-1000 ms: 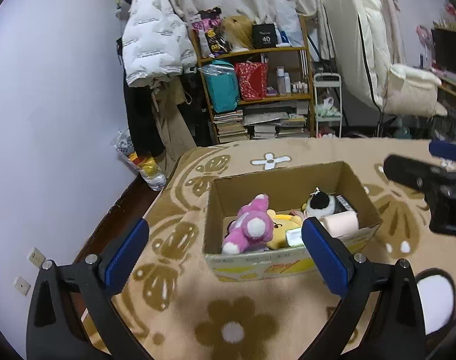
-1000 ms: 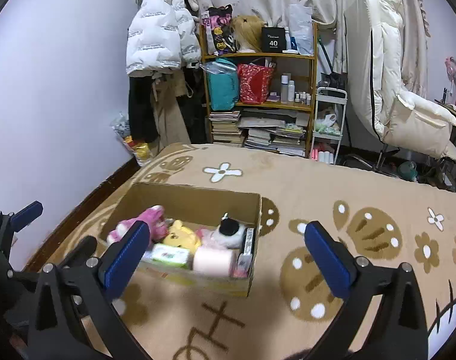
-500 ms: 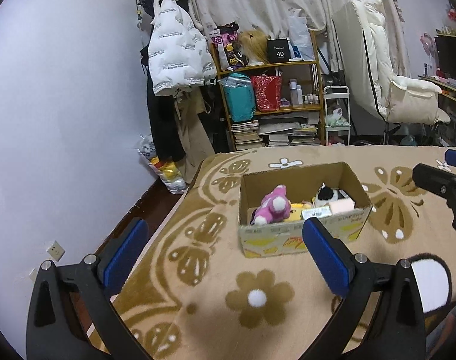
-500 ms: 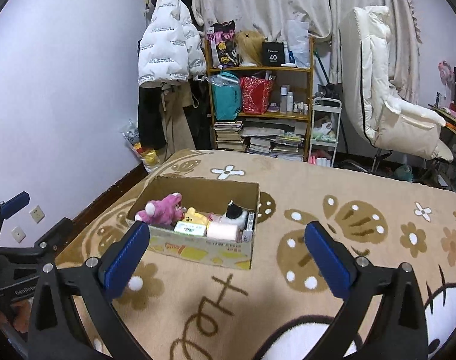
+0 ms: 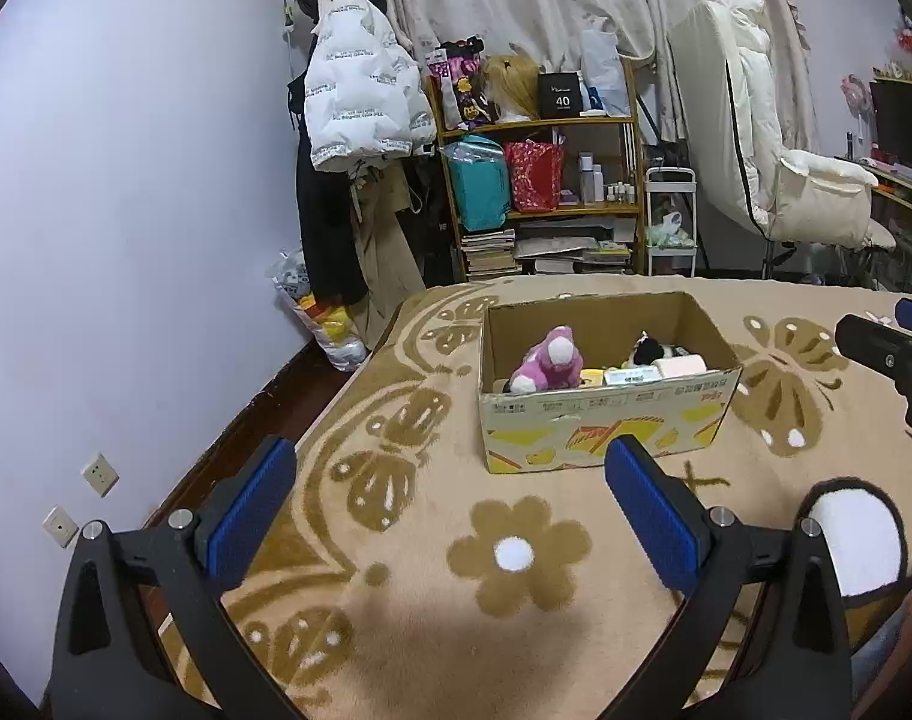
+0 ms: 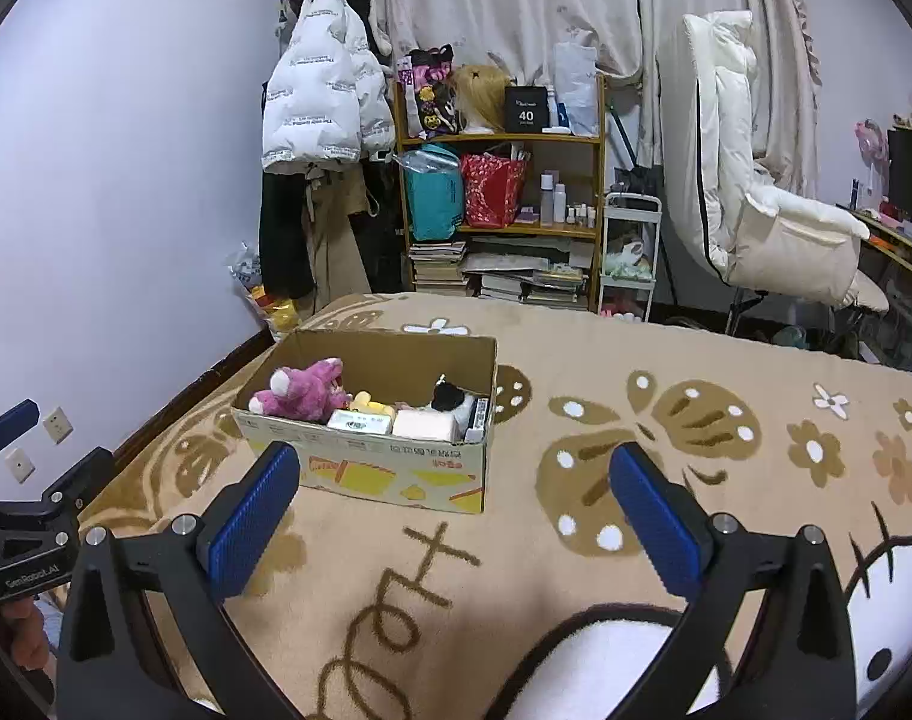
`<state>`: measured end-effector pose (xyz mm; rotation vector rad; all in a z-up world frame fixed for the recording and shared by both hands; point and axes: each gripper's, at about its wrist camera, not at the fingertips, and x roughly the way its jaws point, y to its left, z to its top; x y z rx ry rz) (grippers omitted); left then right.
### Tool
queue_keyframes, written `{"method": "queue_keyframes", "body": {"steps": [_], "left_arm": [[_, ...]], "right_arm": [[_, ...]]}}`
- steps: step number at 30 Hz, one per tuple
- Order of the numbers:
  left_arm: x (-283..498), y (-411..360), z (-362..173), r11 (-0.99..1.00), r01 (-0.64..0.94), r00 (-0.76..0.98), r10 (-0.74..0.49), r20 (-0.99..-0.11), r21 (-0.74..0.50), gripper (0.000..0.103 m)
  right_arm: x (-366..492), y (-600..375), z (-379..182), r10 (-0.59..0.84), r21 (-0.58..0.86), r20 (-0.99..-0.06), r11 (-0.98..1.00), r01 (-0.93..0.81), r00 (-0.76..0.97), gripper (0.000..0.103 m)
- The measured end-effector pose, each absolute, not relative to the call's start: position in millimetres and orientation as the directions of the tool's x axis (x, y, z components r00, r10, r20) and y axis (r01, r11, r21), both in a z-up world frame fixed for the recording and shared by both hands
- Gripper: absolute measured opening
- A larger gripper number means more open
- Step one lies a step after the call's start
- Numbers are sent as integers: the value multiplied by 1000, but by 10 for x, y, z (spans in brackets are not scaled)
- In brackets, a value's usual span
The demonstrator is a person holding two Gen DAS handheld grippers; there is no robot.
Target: Organize soft objects
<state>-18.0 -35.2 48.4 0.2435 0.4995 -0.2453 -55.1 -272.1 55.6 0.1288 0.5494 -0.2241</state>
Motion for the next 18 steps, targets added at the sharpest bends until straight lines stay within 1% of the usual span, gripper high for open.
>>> {"method": "queue_keyframes", "body": {"steps": [12,14,18], "left_arm": [[27,-372,179,936,297,841,-162,-517,189,102],[59,-381,129,935,285,841,-140,-523,209,102],[115,-357,72,939,299,820,-160,-549,173,102]], "right_arm": [[-322,-2819,246,-178,76,-566,961,265,805,103],[-296,-2829,214,-180,73,-567,961,267,804,103],[-271,-2844,189,-181,72,-570,960,269,802,103]]}}
